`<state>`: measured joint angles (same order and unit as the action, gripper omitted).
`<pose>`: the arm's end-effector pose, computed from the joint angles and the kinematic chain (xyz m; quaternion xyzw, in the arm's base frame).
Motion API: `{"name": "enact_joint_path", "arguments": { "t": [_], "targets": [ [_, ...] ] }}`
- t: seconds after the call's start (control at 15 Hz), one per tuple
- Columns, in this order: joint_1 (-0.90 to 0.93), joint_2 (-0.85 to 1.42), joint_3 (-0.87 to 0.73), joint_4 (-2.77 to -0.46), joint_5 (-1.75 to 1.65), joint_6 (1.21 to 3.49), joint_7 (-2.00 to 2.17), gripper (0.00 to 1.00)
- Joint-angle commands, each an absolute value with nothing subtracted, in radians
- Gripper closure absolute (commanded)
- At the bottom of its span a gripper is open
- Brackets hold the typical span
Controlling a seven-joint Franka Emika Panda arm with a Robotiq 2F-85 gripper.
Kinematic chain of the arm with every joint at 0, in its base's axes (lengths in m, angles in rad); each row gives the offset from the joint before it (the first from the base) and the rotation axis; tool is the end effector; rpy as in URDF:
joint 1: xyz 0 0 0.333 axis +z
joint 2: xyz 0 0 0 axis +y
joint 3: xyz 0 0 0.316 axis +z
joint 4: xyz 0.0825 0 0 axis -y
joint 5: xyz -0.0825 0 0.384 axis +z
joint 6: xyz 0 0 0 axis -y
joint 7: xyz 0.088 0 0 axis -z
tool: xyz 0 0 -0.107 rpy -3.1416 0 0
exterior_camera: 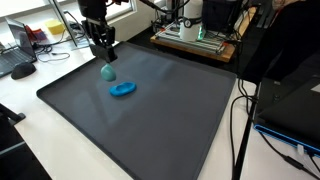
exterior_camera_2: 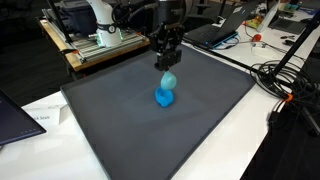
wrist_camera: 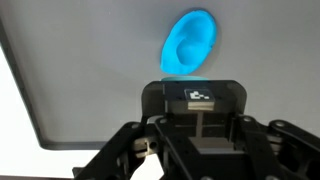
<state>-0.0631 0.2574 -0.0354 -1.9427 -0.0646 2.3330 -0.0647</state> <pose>0.6176 -0.0611 0.3640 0.9974 0.0047 0.0638 0.0346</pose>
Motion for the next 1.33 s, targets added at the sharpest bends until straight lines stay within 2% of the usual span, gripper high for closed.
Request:
{"name": "enact_joint_path", "arguments": {
  "t": [0.0,0.53,1.27],
  "targets": [
    [-0.05,0.249,-0.04,-1.992,-0.073,2.375,-0.037,0.78],
    [-0.025,0.311,-0.05,-2.013,-0.116,2.488,0.004,0.78],
    [-0.041,0.374,-0.038,-1.99,-0.101,2.468,-0.076,0.78]
  ]
}}
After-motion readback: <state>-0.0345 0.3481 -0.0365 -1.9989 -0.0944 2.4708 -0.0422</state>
